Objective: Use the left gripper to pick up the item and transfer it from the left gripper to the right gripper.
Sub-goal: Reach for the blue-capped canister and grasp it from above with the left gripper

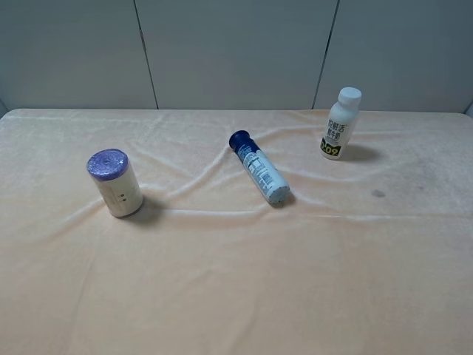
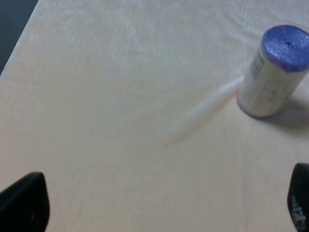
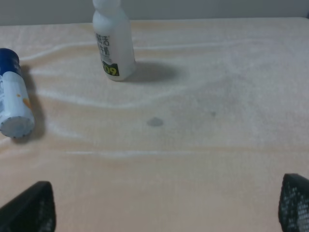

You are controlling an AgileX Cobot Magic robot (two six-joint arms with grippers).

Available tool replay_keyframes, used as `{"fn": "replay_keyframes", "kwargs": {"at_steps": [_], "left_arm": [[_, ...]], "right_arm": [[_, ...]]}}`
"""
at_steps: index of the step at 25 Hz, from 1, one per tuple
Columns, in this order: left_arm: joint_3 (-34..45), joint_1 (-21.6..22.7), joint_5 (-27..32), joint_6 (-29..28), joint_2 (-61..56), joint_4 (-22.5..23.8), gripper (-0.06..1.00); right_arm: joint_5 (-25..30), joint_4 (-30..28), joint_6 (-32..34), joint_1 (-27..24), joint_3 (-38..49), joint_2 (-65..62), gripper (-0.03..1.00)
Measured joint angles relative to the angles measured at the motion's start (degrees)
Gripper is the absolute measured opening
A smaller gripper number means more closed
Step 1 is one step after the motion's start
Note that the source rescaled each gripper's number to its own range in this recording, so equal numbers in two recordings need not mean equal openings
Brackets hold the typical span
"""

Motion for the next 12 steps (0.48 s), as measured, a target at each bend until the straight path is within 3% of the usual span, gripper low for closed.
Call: {"fn": "replay_keyframes", "kwargs": {"at_steps": [12], "left_arm": [[0.00,0.00,0.00,0.00,0.00,0.00,0.98]], "right_arm": [[0.00,0.00,0.00,0.00,0.00,0.00,1.00]]}}
